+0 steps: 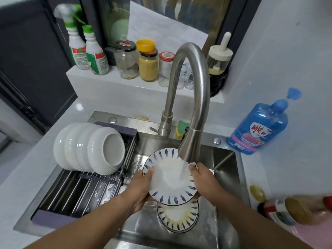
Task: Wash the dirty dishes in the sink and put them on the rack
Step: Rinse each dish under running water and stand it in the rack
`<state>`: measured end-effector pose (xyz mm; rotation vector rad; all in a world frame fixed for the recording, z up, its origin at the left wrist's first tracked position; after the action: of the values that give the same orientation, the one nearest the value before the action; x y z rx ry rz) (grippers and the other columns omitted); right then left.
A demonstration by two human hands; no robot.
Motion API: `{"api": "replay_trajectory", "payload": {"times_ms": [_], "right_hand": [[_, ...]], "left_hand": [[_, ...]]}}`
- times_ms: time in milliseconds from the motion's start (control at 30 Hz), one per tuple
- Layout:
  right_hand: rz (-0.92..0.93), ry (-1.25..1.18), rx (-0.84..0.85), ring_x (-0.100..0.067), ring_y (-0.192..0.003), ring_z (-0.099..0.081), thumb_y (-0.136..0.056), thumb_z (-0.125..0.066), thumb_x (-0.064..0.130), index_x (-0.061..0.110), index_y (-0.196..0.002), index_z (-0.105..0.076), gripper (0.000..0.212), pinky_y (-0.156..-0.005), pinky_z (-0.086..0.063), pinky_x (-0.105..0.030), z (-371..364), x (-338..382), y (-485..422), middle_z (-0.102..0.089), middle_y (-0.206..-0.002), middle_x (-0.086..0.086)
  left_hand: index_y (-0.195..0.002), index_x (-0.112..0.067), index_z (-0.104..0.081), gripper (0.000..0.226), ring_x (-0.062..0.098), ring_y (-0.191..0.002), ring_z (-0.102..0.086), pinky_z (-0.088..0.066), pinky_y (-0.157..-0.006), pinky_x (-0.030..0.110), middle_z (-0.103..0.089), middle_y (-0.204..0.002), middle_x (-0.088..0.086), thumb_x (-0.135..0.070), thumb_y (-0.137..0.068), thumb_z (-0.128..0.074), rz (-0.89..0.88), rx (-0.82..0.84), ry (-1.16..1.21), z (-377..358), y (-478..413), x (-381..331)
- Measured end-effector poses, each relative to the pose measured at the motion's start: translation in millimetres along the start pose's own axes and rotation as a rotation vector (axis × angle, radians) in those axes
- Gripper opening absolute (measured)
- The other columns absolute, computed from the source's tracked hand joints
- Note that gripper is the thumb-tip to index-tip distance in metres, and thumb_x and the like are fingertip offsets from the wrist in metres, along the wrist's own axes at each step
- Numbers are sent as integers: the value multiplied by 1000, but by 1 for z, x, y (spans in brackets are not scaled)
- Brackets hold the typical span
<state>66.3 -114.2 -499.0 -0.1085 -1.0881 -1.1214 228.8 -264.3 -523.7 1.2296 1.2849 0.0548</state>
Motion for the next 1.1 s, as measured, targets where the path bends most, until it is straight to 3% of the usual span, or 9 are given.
{"api": "replay_trajectory", "payload": {"times_ms": [67,133,300,500,700,767,867,933,1100], "right_hand": [[-37,-107,-52,-21,-95,-67,-107,-42,39,21,-101,-61,27,-92,-55,-46,-2,-4,7,-69,-97,-3],[-66,-211,-129,-22,-93,-67,-107,-43,36,19,-100,-62,26,-95,-54,-49,-8,-7,15,-69,-94,-4],[-141,-412,-279,-19,-96,-68,-104,-44,33,20,-114,-61,24,-92,-55,-44,-38,-11,33,-71,-103,1],[-123,-249,-243,-4,-59,-56,-104,-40,-1,5,-116,-58,22,-52,-48,-19,-19,-9,22,-57,-82,-2],[-5,-51,34,-14,-90,-66,-107,-43,33,26,-112,-61,21,-67,-52,-22,-3,12,17,-68,-98,5],[-9,-74,0,-17,-94,-68,-106,-43,36,23,-108,-65,26,-82,-55,-31,-9,5,26,-72,-97,3],[-124,-213,-125,-24,-87,-70,-105,-43,37,22,-104,-63,26,-81,-60,-47,-31,-13,40,-72,-92,-4],[-187,-319,-222,-23,-91,-70,-105,-43,33,23,-110,-62,22,-85,-60,-52,-43,-18,46,-72,-99,-2],[-34,-42,-253,-16,-99,-62,-103,-47,12,16,-140,-47,37,-74,-47,-24,-32,2,50,-62,-120,-1]], "left_hand": [[-124,-17,-62,22,38,-101,-73,-51,-95,67,-78,-107,9,-20,-102,-60,-32,71,-90,-1,9,-9],[-127,-13,-60,36,37,-107,-72,-47,-103,66,-77,-111,10,-8,-93,-71,-37,130,-76,-1,18,-10],[-119,-6,-62,35,27,-86,-77,-63,-64,36,-78,-104,15,13,-90,-63,-11,169,54,-17,42,3],[-127,4,-56,35,42,-98,-73,-62,-73,56,-75,-110,23,16,-95,-52,71,190,46,-6,28,-8],[-127,-1,-56,29,40,-100,-73,-61,-74,55,-74,-112,21,0,-99,-58,174,300,-246,10,25,-27],[-127,-4,-58,30,34,-95,-75,-61,-78,54,-77,-108,17,-6,-98,-63,148,258,-255,12,26,-24],[-127,-2,-59,36,33,-92,-76,-61,-86,54,-77,-104,16,-2,-92,-68,106,176,-97,9,33,-7],[-125,-2,-58,37,36,-92,-76,-64,-74,49,-76,-107,19,9,-90,-65,110,162,45,2,44,10],[-134,-7,-51,38,42,-96,-74,-61,-72,58,-71,-119,22,6,-98,-55,72,113,178,5,45,14]]}}
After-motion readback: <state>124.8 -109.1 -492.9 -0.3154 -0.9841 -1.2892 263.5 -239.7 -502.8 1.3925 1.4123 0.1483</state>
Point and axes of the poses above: each hand's wrist, its own y-axis away from the middle knuckle, its own z-axis out of the back of the hand, x = y × z, the point moved 7 cm from there along -y, towards the middle knuckle
